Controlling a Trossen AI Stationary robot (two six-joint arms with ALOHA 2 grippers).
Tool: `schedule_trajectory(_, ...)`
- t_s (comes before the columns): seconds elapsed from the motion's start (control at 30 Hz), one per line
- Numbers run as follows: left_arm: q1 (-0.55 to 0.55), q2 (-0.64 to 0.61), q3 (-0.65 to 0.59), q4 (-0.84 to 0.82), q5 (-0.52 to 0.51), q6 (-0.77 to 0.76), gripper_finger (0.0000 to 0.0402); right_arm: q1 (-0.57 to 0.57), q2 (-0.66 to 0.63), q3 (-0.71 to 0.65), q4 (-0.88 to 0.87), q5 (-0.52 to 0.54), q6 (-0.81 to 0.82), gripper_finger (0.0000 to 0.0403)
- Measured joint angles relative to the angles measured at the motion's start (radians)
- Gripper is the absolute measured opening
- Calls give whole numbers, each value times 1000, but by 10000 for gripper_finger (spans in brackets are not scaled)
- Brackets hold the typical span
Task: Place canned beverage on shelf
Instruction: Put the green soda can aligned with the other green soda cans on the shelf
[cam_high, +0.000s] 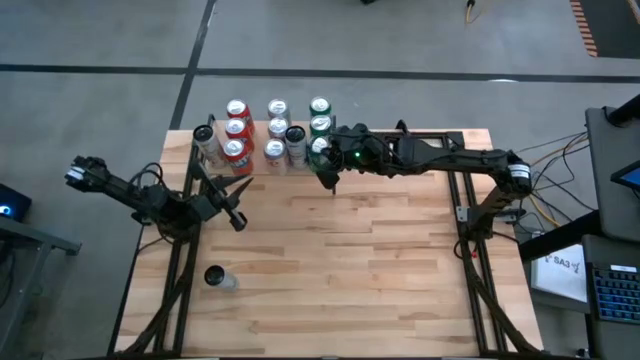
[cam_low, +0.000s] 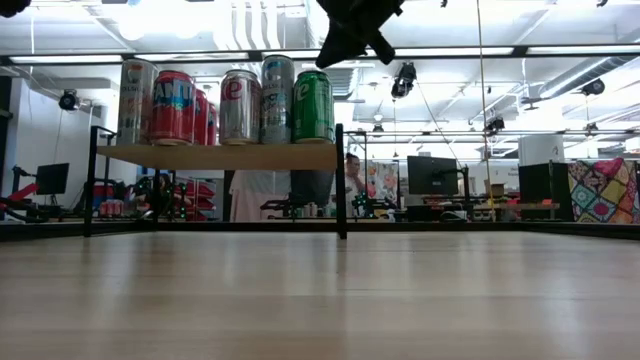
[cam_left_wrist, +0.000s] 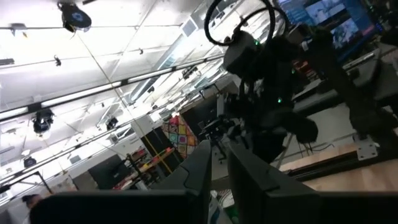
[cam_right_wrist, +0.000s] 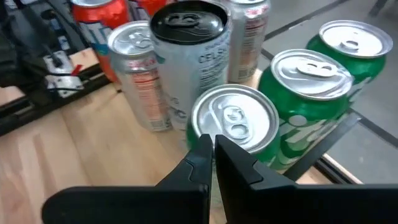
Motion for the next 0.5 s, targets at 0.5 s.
schedule_trajectory(0.5, 6, -2, 2, 11, 19, 53, 36, -2, 15, 1, 3, 35, 1, 9)
